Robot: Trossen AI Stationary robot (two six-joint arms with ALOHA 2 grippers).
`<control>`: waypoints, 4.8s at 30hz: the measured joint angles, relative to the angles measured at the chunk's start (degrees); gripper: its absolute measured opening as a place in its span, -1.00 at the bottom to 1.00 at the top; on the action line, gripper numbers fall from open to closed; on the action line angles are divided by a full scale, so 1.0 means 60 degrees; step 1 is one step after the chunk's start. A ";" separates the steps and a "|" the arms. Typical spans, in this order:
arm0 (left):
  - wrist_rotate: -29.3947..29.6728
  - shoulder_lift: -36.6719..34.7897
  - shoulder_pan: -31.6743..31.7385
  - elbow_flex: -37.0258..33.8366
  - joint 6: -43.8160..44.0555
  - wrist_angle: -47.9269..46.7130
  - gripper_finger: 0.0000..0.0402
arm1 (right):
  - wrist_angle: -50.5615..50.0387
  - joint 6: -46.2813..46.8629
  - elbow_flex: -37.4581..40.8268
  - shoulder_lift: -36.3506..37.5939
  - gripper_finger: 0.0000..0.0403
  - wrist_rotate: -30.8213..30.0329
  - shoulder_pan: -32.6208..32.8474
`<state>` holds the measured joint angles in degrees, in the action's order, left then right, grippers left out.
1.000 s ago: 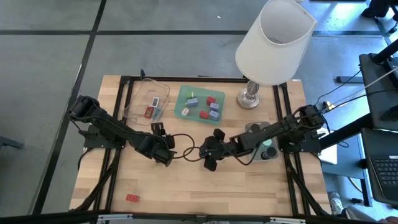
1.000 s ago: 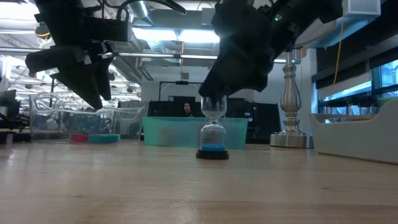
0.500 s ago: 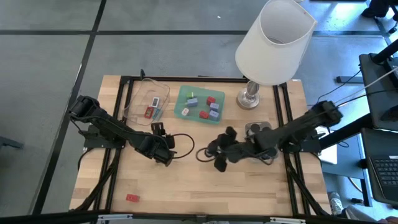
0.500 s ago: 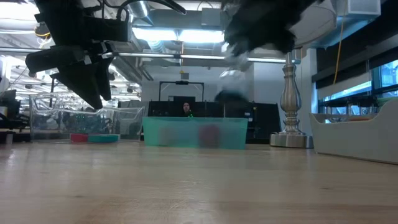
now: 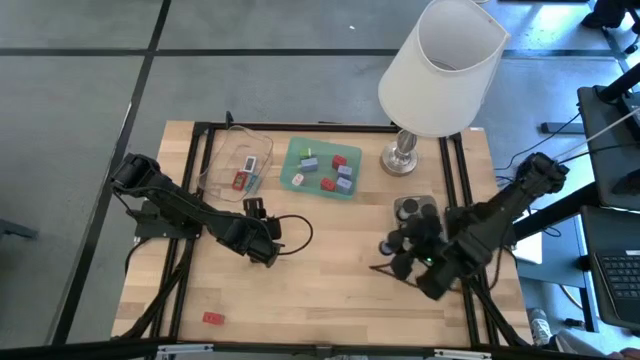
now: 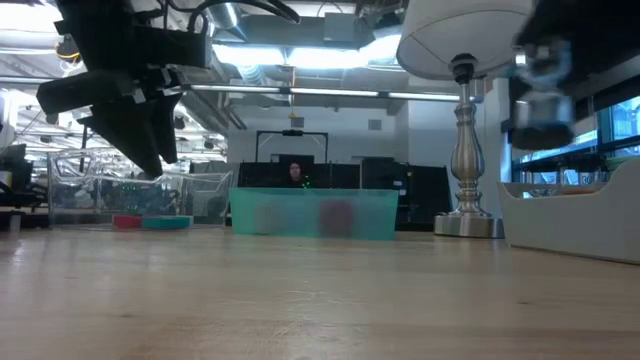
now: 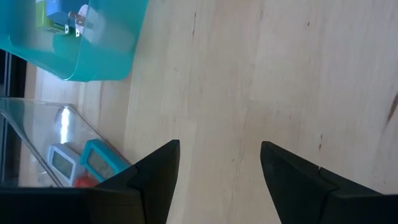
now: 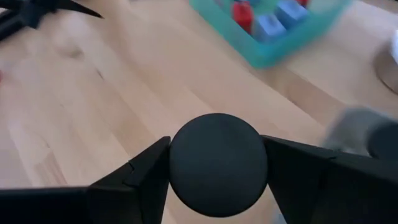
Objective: Pick & Place Office items
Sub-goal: Put the blue hourglass into the gray bin, then put the red charger adapter into the green bin
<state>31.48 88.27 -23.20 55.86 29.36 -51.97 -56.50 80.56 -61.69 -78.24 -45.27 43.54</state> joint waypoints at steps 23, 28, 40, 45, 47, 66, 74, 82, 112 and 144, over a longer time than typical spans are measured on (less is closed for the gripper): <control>0.0041 0.0000 0.0000 0.0000 -0.0025 0.0169 0.10 | -0.4553 0.5818 -0.0004 -0.1255 0.06 0.0921 0.1995; 0.0079 0.0000 0.0000 0.0000 -0.0025 0.0174 0.10 | -0.4554 0.6172 -0.0004 -0.1998 0.07 0.0975 0.1995; 0.0076 0.0000 0.0000 0.0000 -0.0025 0.0205 0.10 | -0.4590 0.7630 -0.0004 -0.3359 0.08 0.1197 0.1991; 0.0076 0.0000 0.0000 0.0000 -0.0025 0.0205 0.10 | -0.4619 0.8261 0.0193 -0.3539 0.13 0.1203 0.1989; 0.0076 0.0000 0.0000 0.0000 -0.0025 0.0205 0.10 | -0.4622 0.8474 0.0288 -0.3560 0.13 0.1223 0.1991; 0.0080 0.0000 0.0000 -0.0004 -0.0025 0.1487 0.10 | -0.4591 0.8339 0.0199 -0.3521 0.49 0.1733 0.1950; 0.0084 0.0000 0.0018 -0.0004 -0.0026 0.1732 0.10 | -0.5581 0.7876 -0.0875 -0.3021 0.71 0.1814 0.1790; -0.2453 -0.0097 -0.0012 -0.0002 -0.0161 0.1740 0.10 | -0.5580 0.6413 -0.2001 -0.2761 0.70 0.1514 0.1647; -0.5589 -0.1271 -0.5067 0.0291 0.4549 0.1846 0.10 | -0.5347 0.4712 -0.2310 -0.2765 0.69 -0.0038 0.1510; -0.2693 0.1005 -0.7188 0.0595 0.4195 0.2829 0.10 | -0.4131 0.4488 -0.2306 -0.2769 0.69 -0.0282 0.1499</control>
<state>15.33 94.30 -66.33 59.43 54.53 -35.00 -81.28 107.49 -75.53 -94.85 -46.96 52.53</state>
